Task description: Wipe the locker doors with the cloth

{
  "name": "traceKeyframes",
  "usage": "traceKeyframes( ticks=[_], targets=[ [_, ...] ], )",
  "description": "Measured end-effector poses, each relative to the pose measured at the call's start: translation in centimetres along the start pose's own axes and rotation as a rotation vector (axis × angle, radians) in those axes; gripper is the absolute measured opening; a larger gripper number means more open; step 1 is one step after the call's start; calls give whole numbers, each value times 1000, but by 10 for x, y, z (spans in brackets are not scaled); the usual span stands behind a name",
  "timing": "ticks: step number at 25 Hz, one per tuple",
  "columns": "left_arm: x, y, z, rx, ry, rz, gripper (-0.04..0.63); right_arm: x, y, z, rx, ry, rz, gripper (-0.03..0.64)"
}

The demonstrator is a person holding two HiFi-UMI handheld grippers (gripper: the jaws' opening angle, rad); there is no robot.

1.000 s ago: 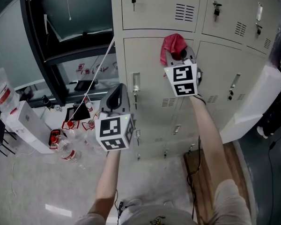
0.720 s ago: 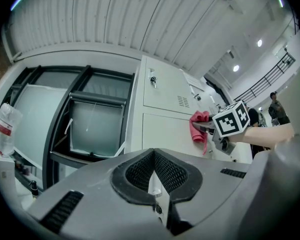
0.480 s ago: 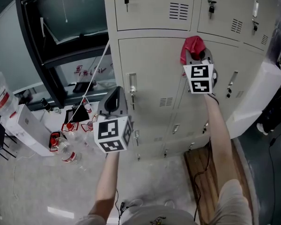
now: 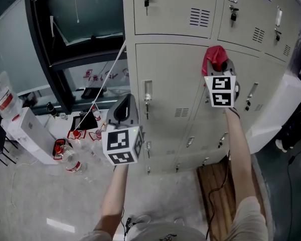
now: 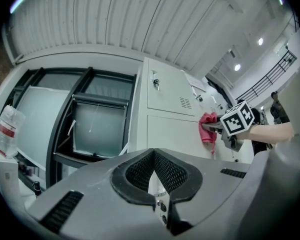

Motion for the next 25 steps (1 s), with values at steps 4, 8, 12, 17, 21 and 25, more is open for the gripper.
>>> traceKeyframes(
  ticks=[4,8,12,17,21,25],
  targets=[
    [4,-10,-3,11,3,-5,15,38,-43,-21,113,125,70,31],
    [5,-15,-5,18,9,-20,17,79,-95,-20,225,248,127,31],
    [3,-18,-7,22,4,-30,15,104,-147,-1,310,287,127,31],
    [-2,-26,-11,29,2,-20,16,110,-191,27,370,291,125,31],
    [-4,-33,-13,35,-1,-13,16,111,-212,43,381,275,99,31],
    [1,-39,-15,47,9,-29,15,108,-223,53,394,254,92,31]
  ],
)
Point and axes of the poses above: the fingertips, and each gripper's own axes: z forward along the fingers, y to its right, x out of its top, the point moved 1 cm from there along -z, backward along the fingers, and after that the axes turned 10 degrees about x, right-handed, at the moved point
